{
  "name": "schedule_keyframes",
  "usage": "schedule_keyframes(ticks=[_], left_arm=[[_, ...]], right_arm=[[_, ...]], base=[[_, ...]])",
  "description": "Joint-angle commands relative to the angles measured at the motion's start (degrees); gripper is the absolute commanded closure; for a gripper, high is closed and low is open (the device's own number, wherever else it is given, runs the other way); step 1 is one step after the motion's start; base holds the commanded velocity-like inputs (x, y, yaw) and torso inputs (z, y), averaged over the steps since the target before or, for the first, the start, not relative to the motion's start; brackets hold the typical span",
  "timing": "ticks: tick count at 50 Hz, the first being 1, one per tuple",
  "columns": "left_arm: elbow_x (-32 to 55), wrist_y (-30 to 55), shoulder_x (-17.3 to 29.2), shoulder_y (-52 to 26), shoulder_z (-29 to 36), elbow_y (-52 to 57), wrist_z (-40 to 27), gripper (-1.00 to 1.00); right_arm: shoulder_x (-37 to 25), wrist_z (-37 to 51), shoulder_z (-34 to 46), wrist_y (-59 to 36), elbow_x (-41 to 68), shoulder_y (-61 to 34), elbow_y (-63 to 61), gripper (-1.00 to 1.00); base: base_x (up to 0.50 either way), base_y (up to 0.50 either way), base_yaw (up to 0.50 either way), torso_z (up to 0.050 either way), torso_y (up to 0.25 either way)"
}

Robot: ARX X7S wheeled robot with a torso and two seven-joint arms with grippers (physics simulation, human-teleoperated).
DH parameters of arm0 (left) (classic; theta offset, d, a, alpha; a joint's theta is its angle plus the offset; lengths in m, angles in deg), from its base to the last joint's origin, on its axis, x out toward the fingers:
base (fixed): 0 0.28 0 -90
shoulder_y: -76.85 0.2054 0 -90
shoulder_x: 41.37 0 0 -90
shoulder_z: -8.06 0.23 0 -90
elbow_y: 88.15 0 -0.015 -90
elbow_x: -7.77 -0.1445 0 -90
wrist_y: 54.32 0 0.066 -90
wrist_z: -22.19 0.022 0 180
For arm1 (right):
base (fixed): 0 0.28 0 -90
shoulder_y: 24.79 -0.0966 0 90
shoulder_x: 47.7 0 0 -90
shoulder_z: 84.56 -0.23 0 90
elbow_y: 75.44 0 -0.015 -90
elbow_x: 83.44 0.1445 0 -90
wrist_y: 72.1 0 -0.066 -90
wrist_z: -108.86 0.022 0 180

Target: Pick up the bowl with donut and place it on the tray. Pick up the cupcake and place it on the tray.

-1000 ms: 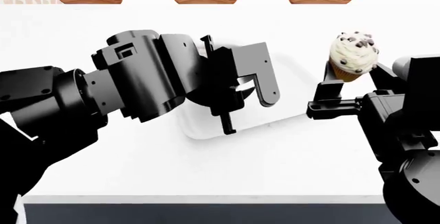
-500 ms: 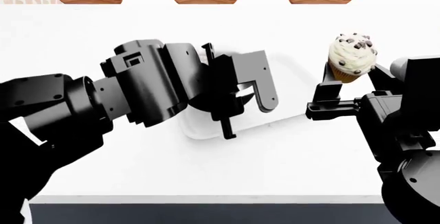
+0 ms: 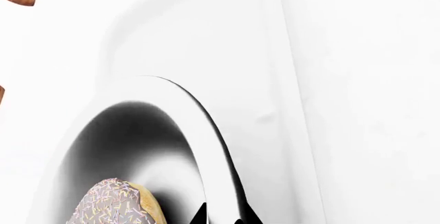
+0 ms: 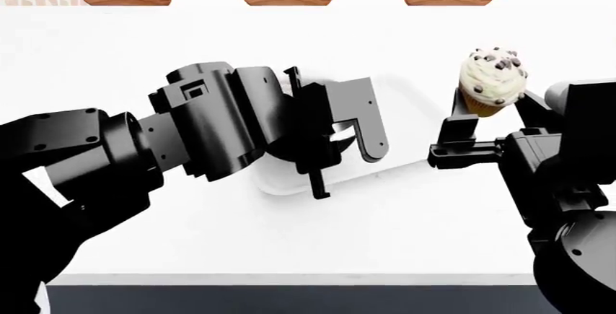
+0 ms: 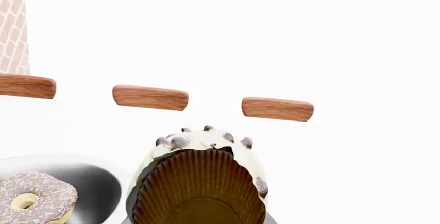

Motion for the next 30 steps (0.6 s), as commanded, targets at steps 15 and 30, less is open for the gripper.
schedule_keyframes(ticks=[15,30], left_arm=[[-1.42,-0.41,-0.53,0.21,-0.43,-1.22,-0.78,-1.0],[-0.73,0.32,-0.38,-0.3,-1.27,-0.04,-1.22,-1.0]], right_arm=[[-0.14,-0.2,0.01,-0.01,-0.78,-0.11,-0.43,1.0],[-0.52,0.32,-0.44,0.07,-0.17,-0.12,-0.8,1.0]], base=[[0.0,0.0,0.0,0.001,0.0],[0.0,0.0,0.0,0.0,0.001]])
